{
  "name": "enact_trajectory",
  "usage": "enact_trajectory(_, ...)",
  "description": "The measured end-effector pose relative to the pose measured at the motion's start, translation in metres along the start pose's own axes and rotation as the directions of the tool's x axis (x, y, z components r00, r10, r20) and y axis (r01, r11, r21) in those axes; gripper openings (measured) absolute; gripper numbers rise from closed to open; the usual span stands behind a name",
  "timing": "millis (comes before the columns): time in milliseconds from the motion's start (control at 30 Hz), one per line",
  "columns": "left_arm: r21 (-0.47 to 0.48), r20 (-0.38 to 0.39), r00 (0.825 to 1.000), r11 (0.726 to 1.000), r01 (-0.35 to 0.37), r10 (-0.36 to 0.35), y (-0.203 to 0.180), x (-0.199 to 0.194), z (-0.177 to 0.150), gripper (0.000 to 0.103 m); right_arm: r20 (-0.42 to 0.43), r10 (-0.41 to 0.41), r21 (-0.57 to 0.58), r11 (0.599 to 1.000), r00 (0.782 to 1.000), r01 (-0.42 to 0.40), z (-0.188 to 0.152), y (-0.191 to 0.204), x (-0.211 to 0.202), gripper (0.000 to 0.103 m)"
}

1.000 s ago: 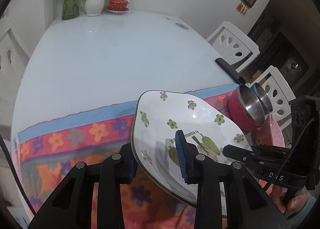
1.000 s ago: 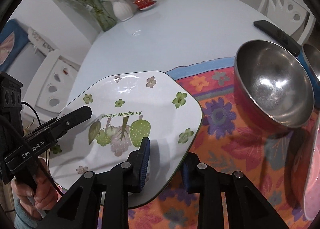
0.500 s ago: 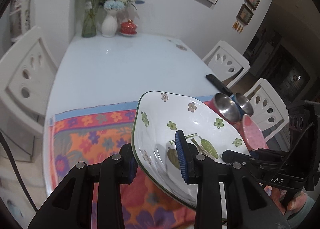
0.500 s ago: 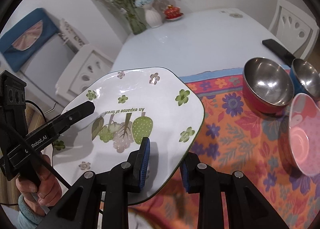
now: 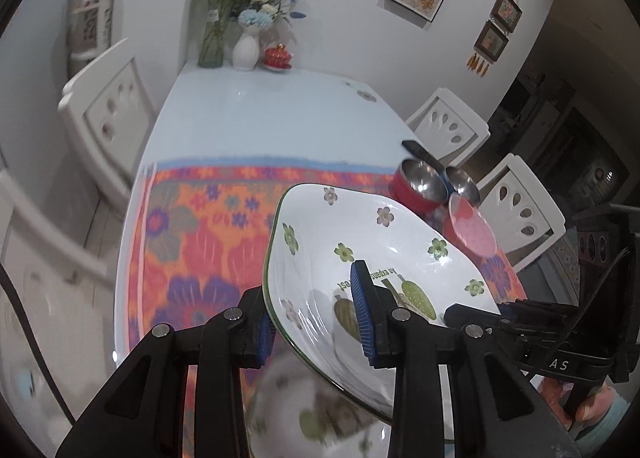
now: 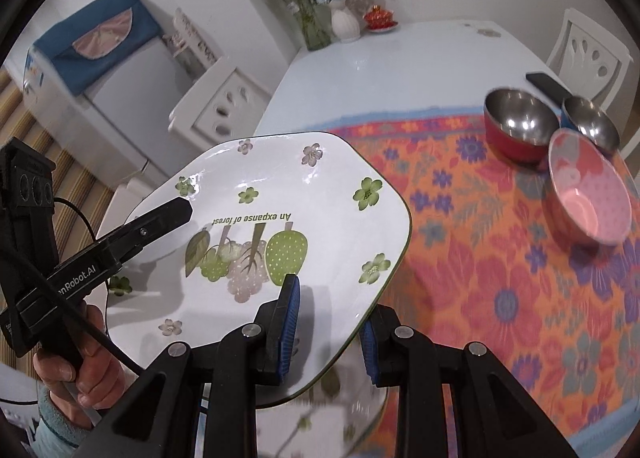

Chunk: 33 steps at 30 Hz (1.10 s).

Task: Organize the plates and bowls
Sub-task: 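Lift the small leaf-print plate with both grippers toward the plate stack, then carry the leaf-print plate with both grippers over the plate stack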

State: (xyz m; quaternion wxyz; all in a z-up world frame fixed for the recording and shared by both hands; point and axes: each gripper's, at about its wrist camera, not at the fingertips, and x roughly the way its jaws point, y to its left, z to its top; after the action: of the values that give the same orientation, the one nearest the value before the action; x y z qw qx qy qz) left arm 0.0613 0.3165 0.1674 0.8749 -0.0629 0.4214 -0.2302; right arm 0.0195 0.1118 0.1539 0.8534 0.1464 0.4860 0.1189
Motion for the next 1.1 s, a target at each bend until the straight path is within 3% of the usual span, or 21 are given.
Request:
enact_trajectory(200,-0.041,-0.038,0.999,0.999,-0.015,0.014,-0.007,-0.015,-0.052,0.029,-0.071,0.003,-0.006,1.000,0.997,-0.003,-0.050,0.000,-0.010,0.027)
enact_trajectory(533,-0.102,-0.120,0.992,0.994,-0.039,0.027,-0.005,-0.017,-0.123,0.029,-0.179,-0.034,-0.045,0.999,0.983,0.027,-0.106,0.002,-0.007,0.027)
enact_trajectory(767,-0.135,-0.156,0.987,0.990,-0.045,0.023,0.001,-0.009,-0.145,0.029,-0.224,-0.037,-0.042,0.999,0.974,0.028,-0.127,0.002,0.003,0.027)
enact_trajectory(1100,-0.135,-0.181,0.983,0.990,-0.039,0.014,0.002,-0.001,-0.154,0.029,-0.244,-0.059,-0.030,0.998,0.968,0.054,-0.131,-0.003,0.011,0.027)
